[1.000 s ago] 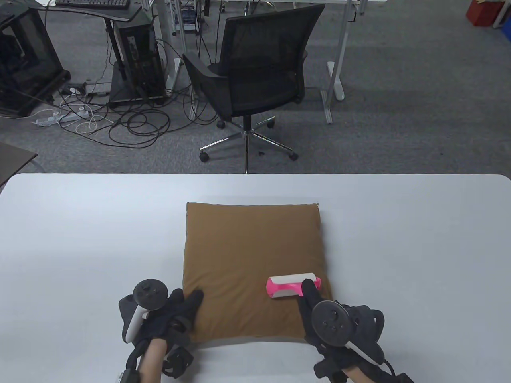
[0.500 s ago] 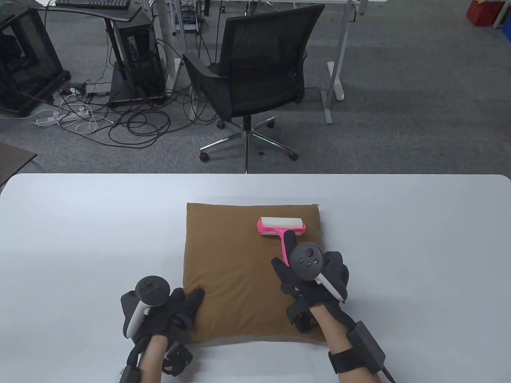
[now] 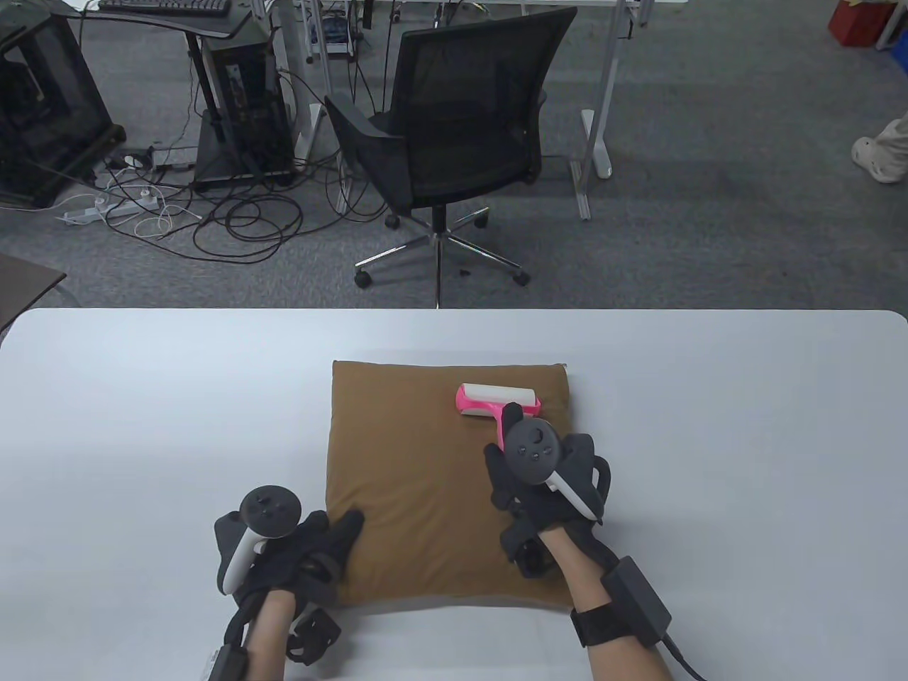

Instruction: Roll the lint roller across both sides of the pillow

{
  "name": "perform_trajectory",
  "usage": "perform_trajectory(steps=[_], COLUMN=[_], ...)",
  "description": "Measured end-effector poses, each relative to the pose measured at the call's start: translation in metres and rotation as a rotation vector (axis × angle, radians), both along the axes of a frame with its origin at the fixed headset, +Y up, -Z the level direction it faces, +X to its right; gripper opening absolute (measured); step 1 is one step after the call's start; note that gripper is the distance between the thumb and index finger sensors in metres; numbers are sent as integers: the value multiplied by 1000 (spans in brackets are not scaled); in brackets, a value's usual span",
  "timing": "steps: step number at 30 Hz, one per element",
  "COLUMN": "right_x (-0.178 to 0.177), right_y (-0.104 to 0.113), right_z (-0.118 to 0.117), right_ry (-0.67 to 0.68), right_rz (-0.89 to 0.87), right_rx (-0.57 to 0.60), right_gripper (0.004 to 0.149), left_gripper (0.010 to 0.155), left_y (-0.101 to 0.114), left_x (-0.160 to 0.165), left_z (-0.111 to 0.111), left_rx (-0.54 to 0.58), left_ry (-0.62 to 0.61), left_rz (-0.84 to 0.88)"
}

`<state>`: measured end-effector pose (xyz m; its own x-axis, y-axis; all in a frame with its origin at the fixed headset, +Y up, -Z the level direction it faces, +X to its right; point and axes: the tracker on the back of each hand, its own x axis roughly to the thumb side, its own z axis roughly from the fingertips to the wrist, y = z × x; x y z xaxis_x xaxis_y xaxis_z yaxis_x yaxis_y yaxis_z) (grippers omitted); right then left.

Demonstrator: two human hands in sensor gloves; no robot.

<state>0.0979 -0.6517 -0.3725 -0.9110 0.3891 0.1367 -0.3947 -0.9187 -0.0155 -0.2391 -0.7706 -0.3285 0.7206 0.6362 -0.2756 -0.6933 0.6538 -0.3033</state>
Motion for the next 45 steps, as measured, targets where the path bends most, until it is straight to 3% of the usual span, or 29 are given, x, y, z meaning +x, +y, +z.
perform_trajectory(steps=[5, 19, 25, 28, 30, 33, 35, 39, 45], right_x=[11, 24, 41, 52, 52, 44, 34, 3, -43], right_y=[12, 27, 31, 30, 29, 30, 29, 25, 16], right_z=[25, 122, 129, 120, 116, 108, 103, 100, 104], right_ry=[33, 182, 177, 97, 63, 42, 64, 159, 284], right_rz=[-33, 108, 12, -118, -194, -263, -293, -342, -381], right_rx=[3, 54, 58, 191, 261, 323, 319, 299, 251], right_gripper=[60, 56, 58, 63, 62, 61, 60, 59, 58], left_gripper=[94, 93, 89, 90, 90, 85, 77, 73, 79], left_y=[0, 0, 16, 40, 56, 79, 89, 87, 69], left_x=[-1, -4, -4, 0, 7, 23, 34, 60, 74], left_z=[0, 9, 19, 22, 26, 36, 42, 48, 43], left_rx=[-6, 24, 93, 218, 321, 517, 564, 478, 341], left_ry=[0, 22, 45, 22, -3, -54, -161, -309, -377], left_rz=[17, 14, -74, -288, -330, -158, 51, 426, 629])
